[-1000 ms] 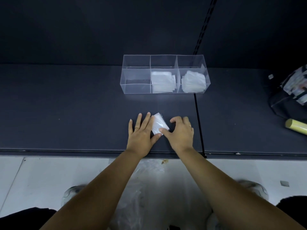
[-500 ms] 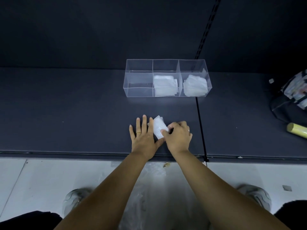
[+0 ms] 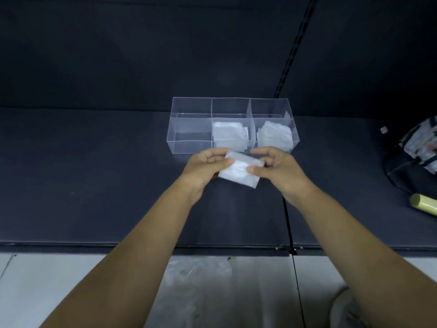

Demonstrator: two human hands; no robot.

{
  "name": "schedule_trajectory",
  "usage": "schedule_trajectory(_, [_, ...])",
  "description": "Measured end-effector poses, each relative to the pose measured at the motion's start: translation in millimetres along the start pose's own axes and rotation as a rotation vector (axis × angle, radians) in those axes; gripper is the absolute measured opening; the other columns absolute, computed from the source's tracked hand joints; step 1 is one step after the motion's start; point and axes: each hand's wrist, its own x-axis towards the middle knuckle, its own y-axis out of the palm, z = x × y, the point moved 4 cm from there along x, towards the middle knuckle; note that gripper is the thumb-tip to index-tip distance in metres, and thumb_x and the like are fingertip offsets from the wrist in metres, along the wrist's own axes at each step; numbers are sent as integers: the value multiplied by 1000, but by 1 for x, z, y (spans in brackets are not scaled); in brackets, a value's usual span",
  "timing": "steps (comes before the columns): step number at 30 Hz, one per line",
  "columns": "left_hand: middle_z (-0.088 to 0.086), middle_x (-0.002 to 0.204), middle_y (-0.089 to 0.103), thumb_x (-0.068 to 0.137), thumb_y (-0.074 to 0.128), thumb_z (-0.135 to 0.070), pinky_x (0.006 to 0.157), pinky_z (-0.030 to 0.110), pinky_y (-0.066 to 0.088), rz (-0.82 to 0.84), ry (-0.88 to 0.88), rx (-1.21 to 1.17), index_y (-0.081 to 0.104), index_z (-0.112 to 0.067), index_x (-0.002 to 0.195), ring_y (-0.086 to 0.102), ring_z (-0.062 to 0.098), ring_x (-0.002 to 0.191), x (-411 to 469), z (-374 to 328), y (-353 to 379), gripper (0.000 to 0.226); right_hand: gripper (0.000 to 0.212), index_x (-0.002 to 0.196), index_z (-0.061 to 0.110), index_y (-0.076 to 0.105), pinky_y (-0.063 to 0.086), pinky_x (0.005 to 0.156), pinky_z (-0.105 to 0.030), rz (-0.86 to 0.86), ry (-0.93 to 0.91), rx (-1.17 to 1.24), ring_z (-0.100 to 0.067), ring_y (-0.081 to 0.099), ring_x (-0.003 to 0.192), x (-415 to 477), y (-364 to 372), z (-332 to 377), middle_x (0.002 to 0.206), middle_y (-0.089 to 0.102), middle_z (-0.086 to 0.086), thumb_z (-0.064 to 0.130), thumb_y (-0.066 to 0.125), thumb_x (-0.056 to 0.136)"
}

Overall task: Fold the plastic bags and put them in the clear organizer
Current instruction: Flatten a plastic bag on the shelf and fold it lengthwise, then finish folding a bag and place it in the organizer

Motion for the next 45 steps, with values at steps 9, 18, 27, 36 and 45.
schedule_trajectory(9, [5, 142, 48, 96, 52, -33, 115, 35, 18, -267, 568, 1170, 48, -14, 138, 36, 25, 134, 36, -8, 40, 46, 24, 99, 7, 60, 54, 67, -30, -416, -50, -309, -15, 60, 73, 90, -99, 11, 85, 64, -6, 0, 72, 80])
schedule_trajectory(18, [-3, 161, -9, 98, 26, -53, 114, 38, -22, -103, 532, 1544, -2, -22, 153, -25, 11, 140, 42, 29, 38, 69, 63, 121, 16, 48, 30, 98, -36, -428, -120, -936, -28, 45, 119, 113, -91, 11, 125, 47, -10, 18, 83, 68])
schedule_trajectory(27, [-2, 161, -2, 96, 23, -56, 116, 41, -16, -273, 223, 1412, 7, -21, 153, -13, 17, 147, -43, 76, -45, 69, 42, 117, 9, 51, 45, 92, -45, -509, -368, -580, -24, 51, 100, 9, -28, 6, 110, 41, -2, 18, 69, 81])
schedule_trajectory(36, [-6, 161, -13, 90, 13, -67, 115, 46, -15, -305, 10, 1479, -6, -29, 152, -17, 17, 146, -108, 116, -125, 76, 55, 133, 19, 46, 46, 87, -30, 532, 1, -742, -20, 57, 106, -173, 173, -152, 139, 38, 4, 41, 64, 87])
schedule_trajectory(45, [-5, 159, -19, 89, 15, -70, 112, 43, -19, -185, -28, 1486, -12, -29, 151, -23, 16, 144, -106, 118, -136, 80, 39, 112, 10, 62, 41, 80, -27, 509, 84, -813, -23, 54, 103, -180, 210, -191, 109, 59, -7, 18, 73, 76])
